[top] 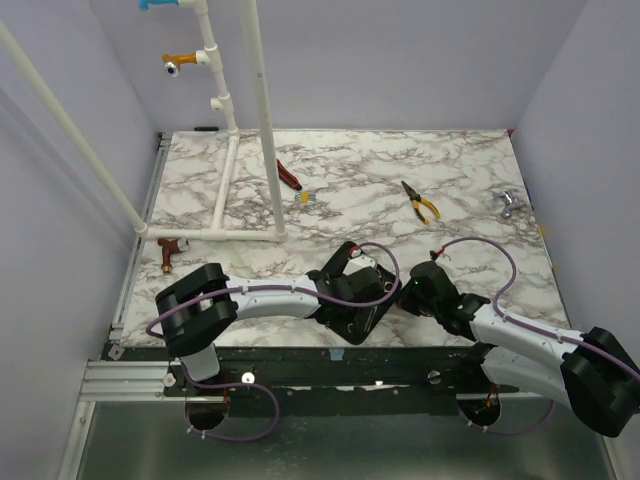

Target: Sort the hair-cutting tools

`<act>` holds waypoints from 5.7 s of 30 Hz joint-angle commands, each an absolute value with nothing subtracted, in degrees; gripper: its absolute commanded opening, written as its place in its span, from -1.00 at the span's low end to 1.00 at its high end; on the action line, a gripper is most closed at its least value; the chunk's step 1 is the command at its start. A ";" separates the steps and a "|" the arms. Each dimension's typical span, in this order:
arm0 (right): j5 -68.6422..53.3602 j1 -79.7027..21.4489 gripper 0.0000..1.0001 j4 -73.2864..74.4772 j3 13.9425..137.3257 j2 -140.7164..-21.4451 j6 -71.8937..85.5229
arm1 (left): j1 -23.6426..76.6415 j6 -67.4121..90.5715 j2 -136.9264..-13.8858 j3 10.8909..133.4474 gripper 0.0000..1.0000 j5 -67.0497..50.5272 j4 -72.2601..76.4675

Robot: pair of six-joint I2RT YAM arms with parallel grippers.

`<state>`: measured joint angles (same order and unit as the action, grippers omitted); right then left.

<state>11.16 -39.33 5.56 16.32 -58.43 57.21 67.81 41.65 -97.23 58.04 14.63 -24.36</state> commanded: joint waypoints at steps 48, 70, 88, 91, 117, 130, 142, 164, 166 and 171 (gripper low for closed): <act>3.12 -39.62 0.36 1.53 15.16 -58.59 58.02 | 45.22 49.35 -64.20 20.43 0.52 -13.22 18.88; -0.34 -39.57 0.12 7.15 23.72 -54.79 53.36 | 54.67 43.37 -61.78 25.98 0.38 -1.30 6.68; -9.50 -51.98 -0.20 -11.85 26.87 -72.33 39.85 | 50.44 49.94 -60.21 23.43 -0.16 1.52 5.20; -9.09 -53.61 -0.25 -14.13 27.39 -75.37 39.58 | 50.45 49.84 -60.29 23.13 -0.28 1.42 5.28; -7.96 -58.27 -0.27 -26.08 27.29 -86.66 39.82 | 50.45 47.99 -60.90 23.92 -0.72 3.25 2.62; -14.30 -58.56 -0.32 -26.92 26.44 -86.67 39.04 | 50.45 48.04 -62.23 23.98 -0.87 3.46 3.08; -20.10 -58.99 -0.33 -27.60 26.08 -86.25 37.64 | 50.45 48.19 -63.19 24.22 -0.92 3.54 3.51; -3.51 -52.40 0.25 -15.13 23.69 -66.00 51.51 | 51.25 45.35 -61.43 24.29 -0.92 3.95 4.56; -3.90 -49.70 0.33 -15.25 23.03 -65.43 54.99 | 52.29 44.27 -60.13 23.77 -0.92 4.25 5.80; -4.07 -47.71 0.56 -13.12 24.75 -65.40 58.16 | 56.23 40.47 -57.92 24.07 -0.80 4.04 7.97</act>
